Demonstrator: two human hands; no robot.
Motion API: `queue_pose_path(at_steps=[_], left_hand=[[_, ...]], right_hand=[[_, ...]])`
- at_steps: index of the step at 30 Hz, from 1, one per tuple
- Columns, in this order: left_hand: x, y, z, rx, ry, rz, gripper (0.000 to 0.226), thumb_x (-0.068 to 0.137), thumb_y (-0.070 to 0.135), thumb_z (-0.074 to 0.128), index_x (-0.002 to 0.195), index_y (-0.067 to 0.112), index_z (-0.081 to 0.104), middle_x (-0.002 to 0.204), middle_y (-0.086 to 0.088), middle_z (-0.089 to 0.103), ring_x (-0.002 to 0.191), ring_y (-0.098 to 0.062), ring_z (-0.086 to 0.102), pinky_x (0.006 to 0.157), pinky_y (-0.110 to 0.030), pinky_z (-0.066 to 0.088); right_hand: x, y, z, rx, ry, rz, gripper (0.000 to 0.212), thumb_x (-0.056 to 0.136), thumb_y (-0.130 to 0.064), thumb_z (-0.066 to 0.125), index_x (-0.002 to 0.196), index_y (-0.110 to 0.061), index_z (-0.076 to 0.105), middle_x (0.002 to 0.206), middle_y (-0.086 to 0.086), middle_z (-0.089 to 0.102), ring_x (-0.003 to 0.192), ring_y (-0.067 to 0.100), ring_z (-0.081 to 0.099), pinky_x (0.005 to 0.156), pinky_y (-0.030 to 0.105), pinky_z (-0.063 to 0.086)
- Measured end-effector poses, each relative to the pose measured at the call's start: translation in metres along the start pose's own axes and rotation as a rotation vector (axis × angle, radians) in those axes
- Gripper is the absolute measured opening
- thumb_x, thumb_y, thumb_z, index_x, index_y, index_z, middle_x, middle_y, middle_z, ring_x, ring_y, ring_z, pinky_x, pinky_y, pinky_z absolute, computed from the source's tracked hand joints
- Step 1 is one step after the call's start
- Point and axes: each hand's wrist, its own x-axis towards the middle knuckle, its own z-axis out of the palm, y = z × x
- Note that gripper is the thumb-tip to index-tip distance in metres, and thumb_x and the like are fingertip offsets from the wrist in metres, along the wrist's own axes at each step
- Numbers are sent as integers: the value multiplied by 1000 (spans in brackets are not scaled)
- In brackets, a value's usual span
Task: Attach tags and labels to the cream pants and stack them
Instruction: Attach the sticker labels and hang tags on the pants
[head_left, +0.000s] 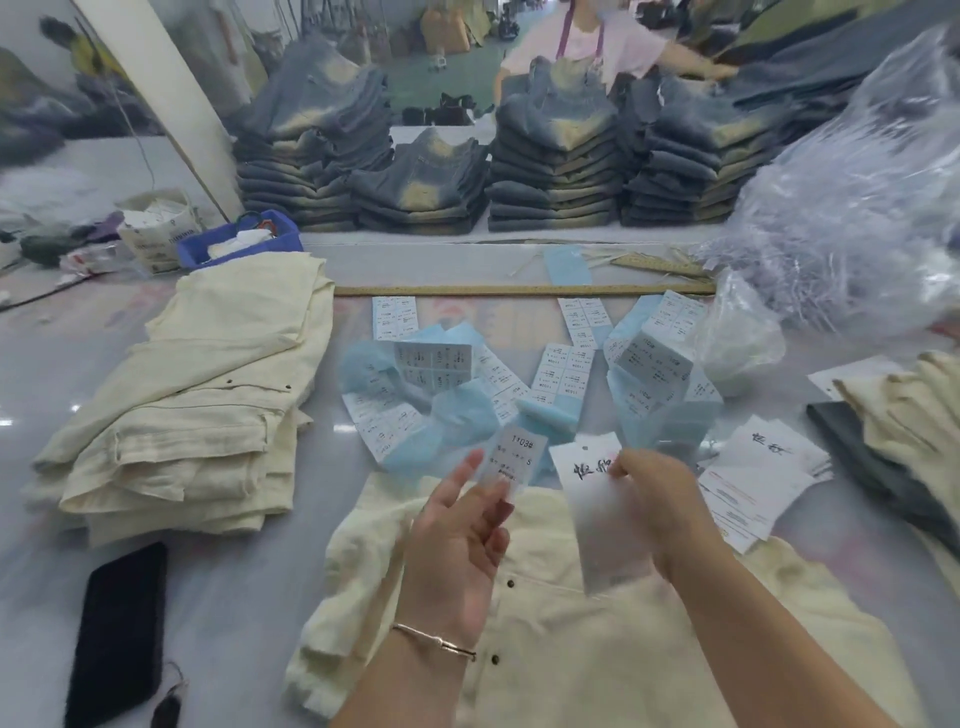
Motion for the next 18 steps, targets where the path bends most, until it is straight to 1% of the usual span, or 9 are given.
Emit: queue_pose_path(at_steps=[2,4,5,6,7,9,11,14,18], left_hand=[[-13,-16,15,82,-38,-16,47,53,11,76,100,15,69,77,-4,72,60,-13,67,40,-16,43],[-23,-30,27,181,-71,-2,29,57,10,76,85,14,69,77,-9,72,66,-19,71,43,-17,46],[-28,-36,33,239,-92,11,18,64,6,75,78,15,69,79,-12,73,69,-22,71,46,-19,48],[-33,-42,40,301,-111,33,14,71,3,73,73,17,70,81,-15,73,71,-24,71,48,-20,51],[-37,-48,45,369,-120,62,18,76,2,71,69,18,72,82,-17,74,71,-24,71,51,-21,52],[-45,-59,54,491,-119,131,23,80,2,71,67,21,74,81,-14,74,69,-23,72,53,-23,54],[-52,-68,63,552,-122,172,21,79,3,73,67,21,75,78,-9,75,66,-22,72,51,-24,54],[-58,-78,73,570,-95,178,11,78,6,75,72,14,73,79,-11,75,65,-23,72,48,-24,52],[-63,-84,83,537,-52,157,10,77,6,77,75,14,71,80,-12,75,66,-22,73,44,-21,49]], right_hand=[[-10,8,-22,103,-20,-47,18,90,-11,56,74,-17,64,75,3,68,60,16,56,54,30,46],[-22,12,-44,155,-14,-136,15,93,-11,57,87,-20,68,74,0,70,57,13,58,48,25,46],[-27,14,-53,177,-14,-164,14,94,-11,57,91,-19,68,75,0,71,58,13,61,48,24,47],[-31,15,-63,200,-20,-176,14,95,-11,56,94,-18,68,77,2,73,60,13,64,49,25,50],[-34,16,-71,223,-28,-178,13,95,-11,55,96,-16,68,79,5,74,63,16,67,52,27,54],[-38,16,-85,256,-53,-166,14,96,-11,56,98,-11,69,82,10,75,68,22,71,57,32,58],[-41,15,-96,291,-82,-166,15,95,-11,58,93,-7,72,81,11,75,68,24,72,55,30,57],[-45,13,-107,335,-127,-160,16,94,-13,58,91,-5,72,82,12,75,69,23,72,55,26,55],[-53,10,-116,418,-188,-149,18,96,-14,55,94,-8,72,87,12,75,73,23,73,56,24,54]])
